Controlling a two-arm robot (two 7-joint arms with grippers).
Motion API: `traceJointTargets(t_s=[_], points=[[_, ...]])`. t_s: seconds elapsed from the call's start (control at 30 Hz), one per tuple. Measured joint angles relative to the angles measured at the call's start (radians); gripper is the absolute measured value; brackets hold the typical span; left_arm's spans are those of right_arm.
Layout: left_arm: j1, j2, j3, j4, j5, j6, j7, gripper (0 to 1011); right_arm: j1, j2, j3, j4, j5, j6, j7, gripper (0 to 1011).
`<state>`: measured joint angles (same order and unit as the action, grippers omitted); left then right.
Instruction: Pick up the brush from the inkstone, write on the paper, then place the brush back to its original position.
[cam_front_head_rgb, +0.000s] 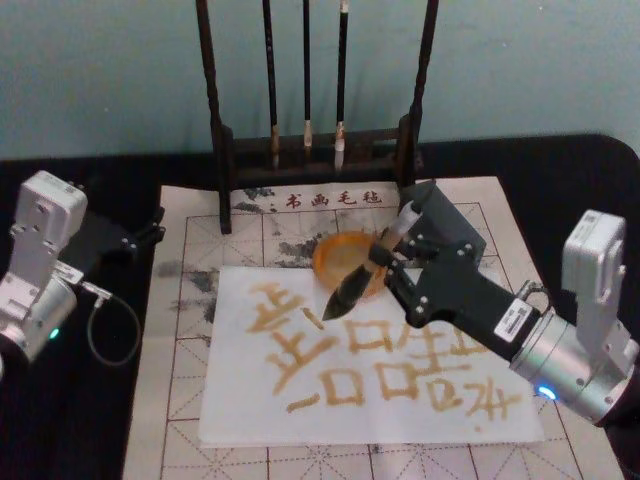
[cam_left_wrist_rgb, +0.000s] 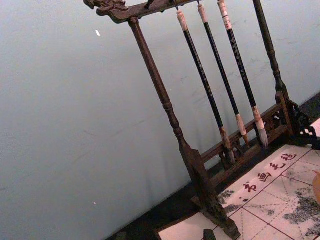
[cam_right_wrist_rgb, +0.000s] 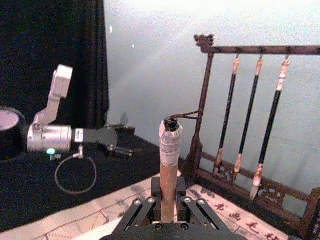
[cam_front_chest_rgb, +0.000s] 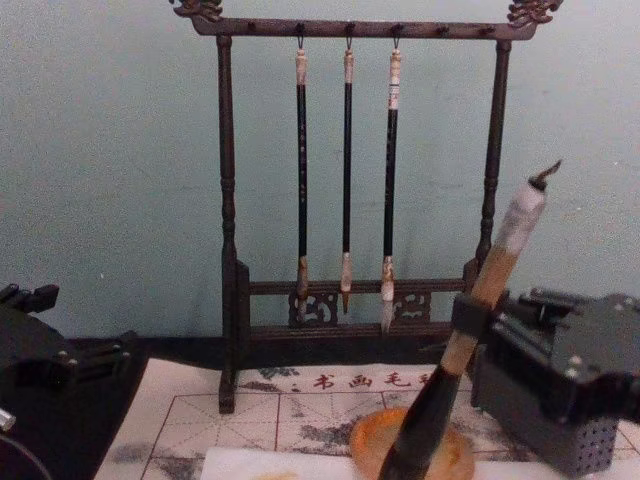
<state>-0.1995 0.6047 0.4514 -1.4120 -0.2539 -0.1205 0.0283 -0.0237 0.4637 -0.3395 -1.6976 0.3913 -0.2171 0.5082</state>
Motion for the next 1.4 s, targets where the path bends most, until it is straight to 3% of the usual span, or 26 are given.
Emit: traceJointTargets(t_s=[0.27, 0.57, 0.8, 1.1, 1.4], points=[[0.000, 0.000, 0.000, 0.000, 0.000, 0.000, 0.000, 1001, 0.012, -0.022, 0.036, -0.012, 0.066, 0.026, -0.018, 177], [0.000, 0.000, 0.000, 0.000, 0.000, 0.000, 0.000, 1001, 0.090, -0.087, 0.080, 0.038, 0.192, 0.167, -0.105, 177], [0.000, 0.000, 0.000, 0.000, 0.000, 0.000, 0.000, 1001, 0.151, -0.135, 0.101, 0.102, 0.263, 0.264, -0.196, 177], [0.000, 0.000, 0.000, 0.000, 0.000, 0.000, 0.000, 1001, 0.199, -0.172, 0.114, 0.168, 0.330, 0.346, -0.280, 177], [0.000, 0.000, 0.000, 0.000, 0.000, 0.000, 0.000, 1001, 0.243, -0.207, 0.157, 0.227, 0.480, 0.486, -0.355, 177]])
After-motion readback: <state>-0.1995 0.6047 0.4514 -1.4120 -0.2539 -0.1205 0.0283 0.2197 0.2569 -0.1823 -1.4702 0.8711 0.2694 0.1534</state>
